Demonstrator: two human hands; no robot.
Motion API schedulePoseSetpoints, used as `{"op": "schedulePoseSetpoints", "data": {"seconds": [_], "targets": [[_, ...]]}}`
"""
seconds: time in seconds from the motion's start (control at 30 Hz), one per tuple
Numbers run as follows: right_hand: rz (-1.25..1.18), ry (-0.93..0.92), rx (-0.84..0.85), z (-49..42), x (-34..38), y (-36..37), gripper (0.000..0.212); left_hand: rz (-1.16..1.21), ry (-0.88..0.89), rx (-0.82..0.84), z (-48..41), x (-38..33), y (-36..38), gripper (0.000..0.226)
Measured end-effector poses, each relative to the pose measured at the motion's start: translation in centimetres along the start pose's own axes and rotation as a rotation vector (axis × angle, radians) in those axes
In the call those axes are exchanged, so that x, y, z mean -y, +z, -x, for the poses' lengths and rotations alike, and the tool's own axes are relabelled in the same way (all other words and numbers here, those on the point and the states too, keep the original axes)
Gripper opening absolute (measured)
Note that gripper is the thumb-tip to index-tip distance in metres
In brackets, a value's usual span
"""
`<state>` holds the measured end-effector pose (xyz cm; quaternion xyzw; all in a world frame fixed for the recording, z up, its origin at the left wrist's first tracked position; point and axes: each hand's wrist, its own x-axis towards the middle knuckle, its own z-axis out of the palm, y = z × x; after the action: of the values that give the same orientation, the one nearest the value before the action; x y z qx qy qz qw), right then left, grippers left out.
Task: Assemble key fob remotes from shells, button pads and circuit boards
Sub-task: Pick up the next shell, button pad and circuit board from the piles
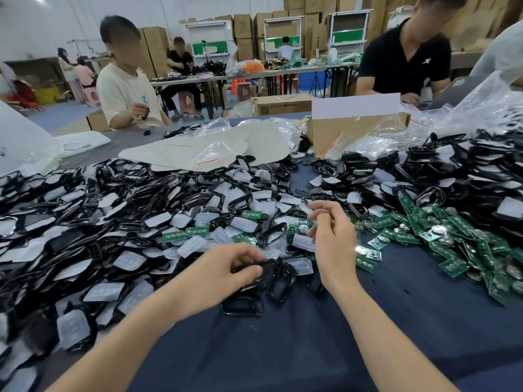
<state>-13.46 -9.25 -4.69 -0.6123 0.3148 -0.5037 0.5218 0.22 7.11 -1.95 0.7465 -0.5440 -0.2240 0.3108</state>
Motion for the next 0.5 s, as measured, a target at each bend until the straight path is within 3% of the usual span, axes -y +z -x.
{"op": "schedulePoseSetpoints", "data": {"seconds": [0.1,0.2,0.4,0.5], "targets": [[-0.019,-0.056,0.098,0.5,1.2,2.0,0.034,-0.184,0.066,-0.140,-0.6,-0.4,-0.3,0.012],[-0.050,-0.070,0.211,0.0,3.0,5.0,0.031,-0.147,0.018,-0.232,-0.7,0.5,-2.4,0.014],[-0.301,0.368,0.367,-3.6,5.7,11.5,0.030,-0.162,-0.153,-0.351,-0.7,5.0,-8.0,0.011],[-0.236,0.341,0.392,-5.0,5.8,14.1,0.027,-0.181,-0.239,-0.398,-1.0,7.2,-10.7,0.012]]}}
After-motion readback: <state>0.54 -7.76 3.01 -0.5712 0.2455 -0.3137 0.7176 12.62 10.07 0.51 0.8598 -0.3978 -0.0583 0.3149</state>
